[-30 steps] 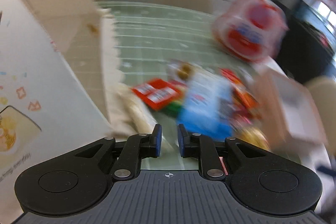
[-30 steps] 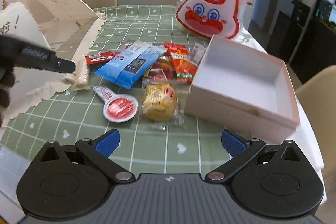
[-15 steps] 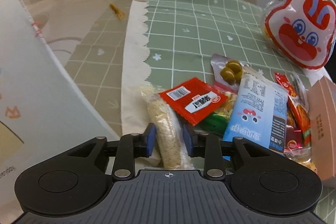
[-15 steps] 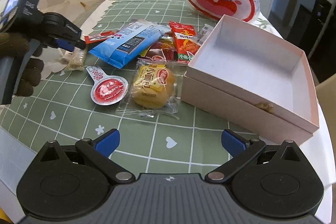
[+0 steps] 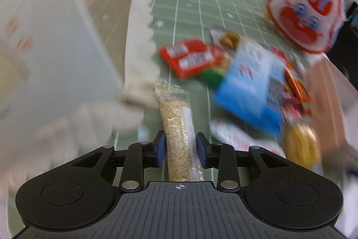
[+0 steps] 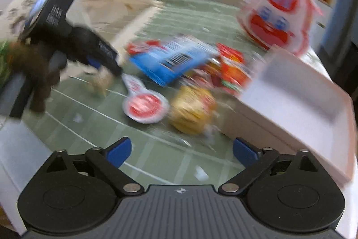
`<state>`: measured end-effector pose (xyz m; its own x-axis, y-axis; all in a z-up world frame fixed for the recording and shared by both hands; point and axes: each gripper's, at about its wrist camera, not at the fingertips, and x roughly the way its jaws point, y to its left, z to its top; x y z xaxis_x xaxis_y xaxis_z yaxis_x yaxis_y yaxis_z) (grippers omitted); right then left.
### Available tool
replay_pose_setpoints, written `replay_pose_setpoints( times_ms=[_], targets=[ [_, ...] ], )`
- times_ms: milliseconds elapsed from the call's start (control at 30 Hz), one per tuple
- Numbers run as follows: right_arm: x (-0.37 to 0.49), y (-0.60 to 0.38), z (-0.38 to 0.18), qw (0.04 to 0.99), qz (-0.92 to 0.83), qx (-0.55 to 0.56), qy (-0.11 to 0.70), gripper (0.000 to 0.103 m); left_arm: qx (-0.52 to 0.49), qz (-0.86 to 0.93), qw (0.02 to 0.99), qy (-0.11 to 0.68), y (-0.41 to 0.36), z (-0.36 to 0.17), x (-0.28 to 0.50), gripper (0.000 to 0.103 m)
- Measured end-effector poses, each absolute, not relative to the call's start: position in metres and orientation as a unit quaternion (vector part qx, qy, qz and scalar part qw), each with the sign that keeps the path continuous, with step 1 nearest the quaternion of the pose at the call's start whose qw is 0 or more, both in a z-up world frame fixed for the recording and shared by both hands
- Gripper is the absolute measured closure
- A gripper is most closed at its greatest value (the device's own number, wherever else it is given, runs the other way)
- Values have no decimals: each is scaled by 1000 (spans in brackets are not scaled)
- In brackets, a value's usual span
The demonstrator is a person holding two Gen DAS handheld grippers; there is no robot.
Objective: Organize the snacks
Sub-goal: 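Reach the left tool to the rice-cracker bar and close on it, then grasp the red spicy-strip packet with the right tool while left holds the bar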
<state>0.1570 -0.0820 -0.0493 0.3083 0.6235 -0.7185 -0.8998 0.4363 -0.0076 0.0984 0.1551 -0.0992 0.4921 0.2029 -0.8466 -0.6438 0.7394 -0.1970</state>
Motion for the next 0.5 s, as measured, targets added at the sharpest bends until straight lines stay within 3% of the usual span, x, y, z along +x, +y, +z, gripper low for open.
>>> replay_pose_setpoints(
  times_ms=[133, 267, 500],
  targets=[
    [172, -34, -27, 764, 529, -192, 316, 19, -274, 243, 824, 433, 136, -96, 58, 69],
    [188, 40, -24, 748, 553, -191, 313, 20, -305, 229, 819, 429, 133, -96, 27, 69],
    [207, 148, -78, 739, 536, -249, 324, 20, -325, 197, 826, 417, 131, -90, -15, 69]
  ],
)
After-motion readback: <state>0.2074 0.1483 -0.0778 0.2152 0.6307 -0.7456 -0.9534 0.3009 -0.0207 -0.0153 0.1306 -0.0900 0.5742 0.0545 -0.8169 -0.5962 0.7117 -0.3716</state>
